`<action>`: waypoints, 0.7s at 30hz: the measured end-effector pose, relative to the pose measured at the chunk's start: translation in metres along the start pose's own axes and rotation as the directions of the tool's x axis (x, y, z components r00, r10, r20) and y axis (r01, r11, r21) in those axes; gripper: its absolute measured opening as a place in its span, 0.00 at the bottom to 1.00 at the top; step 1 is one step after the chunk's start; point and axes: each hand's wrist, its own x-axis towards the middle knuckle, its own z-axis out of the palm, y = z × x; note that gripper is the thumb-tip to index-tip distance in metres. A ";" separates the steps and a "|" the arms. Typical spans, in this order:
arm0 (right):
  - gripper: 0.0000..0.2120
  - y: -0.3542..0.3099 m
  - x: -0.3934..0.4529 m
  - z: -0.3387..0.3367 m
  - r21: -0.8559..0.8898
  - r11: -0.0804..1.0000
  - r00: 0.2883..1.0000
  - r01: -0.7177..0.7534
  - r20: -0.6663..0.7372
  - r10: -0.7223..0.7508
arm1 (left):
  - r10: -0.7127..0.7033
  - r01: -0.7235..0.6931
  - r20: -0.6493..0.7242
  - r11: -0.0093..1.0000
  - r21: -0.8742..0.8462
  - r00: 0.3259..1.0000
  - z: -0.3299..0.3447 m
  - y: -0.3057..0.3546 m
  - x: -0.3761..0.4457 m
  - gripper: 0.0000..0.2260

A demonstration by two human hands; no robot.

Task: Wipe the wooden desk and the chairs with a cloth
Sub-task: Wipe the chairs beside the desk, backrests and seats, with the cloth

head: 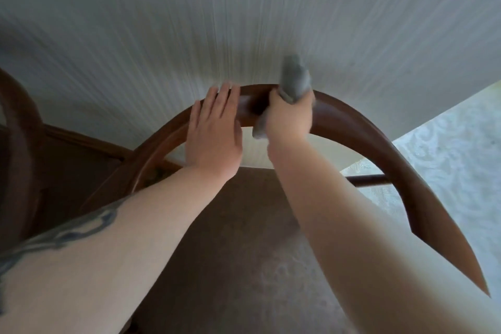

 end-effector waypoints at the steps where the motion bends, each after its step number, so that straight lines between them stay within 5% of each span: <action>1: 0.19 -0.010 -0.008 0.002 -0.154 0.964 0.976 0.216 0.044 -0.211 | 0.009 -0.009 -0.004 1.000 -0.006 1.000 -0.002 -0.008 -0.003 0.25; 3: 0.17 -0.017 -0.004 -0.011 -0.526 0.653 0.786 0.545 0.048 -0.616 | 0.016 -0.016 -0.007 1.000 0.002 1.000 -0.008 -0.026 -0.011 0.25; 4: 0.17 -0.015 0.006 -0.020 -0.652 0.486 0.708 0.582 0.112 -0.697 | 0.013 -0.013 -0.006 1.000 0.013 1.000 -0.010 -0.035 -0.016 0.24; 6: 0.14 -0.007 0.025 -0.034 -0.766 0.310 0.736 0.563 0.295 -0.609 | -0.007 0.007 0.001 1.000 0.022 1.000 -0.014 -0.050 -0.025 0.25; 8: 0.20 -0.006 0.029 -0.030 -0.777 0.314 0.806 0.546 0.385 -0.449 | -0.049 0.048 0.011 0.999 0.022 0.999 -0.017 -0.061 -0.034 0.27; 12: 0.30 -0.019 0.011 0.024 -0.745 0.193 0.753 0.638 0.552 -0.357 | -0.093 0.089 0.044 0.993 0.074 0.995 -0.025 -0.082 -0.042 0.24; 14: 0.27 -0.020 -0.010 0.053 -0.685 0.102 0.676 0.721 0.664 -0.319 | -0.096 0.090 0.055 0.992 0.093 0.994 -0.026 -0.088 -0.043 0.23; 18: 0.23 0.005 -0.067 0.094 -0.440 -0.019 0.410 0.898 0.851 -0.329 | -0.195 0.184 0.054 0.969 0.164 0.979 -0.021 -0.089 -0.046 0.24; 21: 0.21 0.006 -0.055 0.090 -0.399 -0.032 0.365 0.916 0.865 -0.345 | -0.260 0.254 0.024 0.957 0.143 0.965 -0.020 -0.083 -0.046 0.23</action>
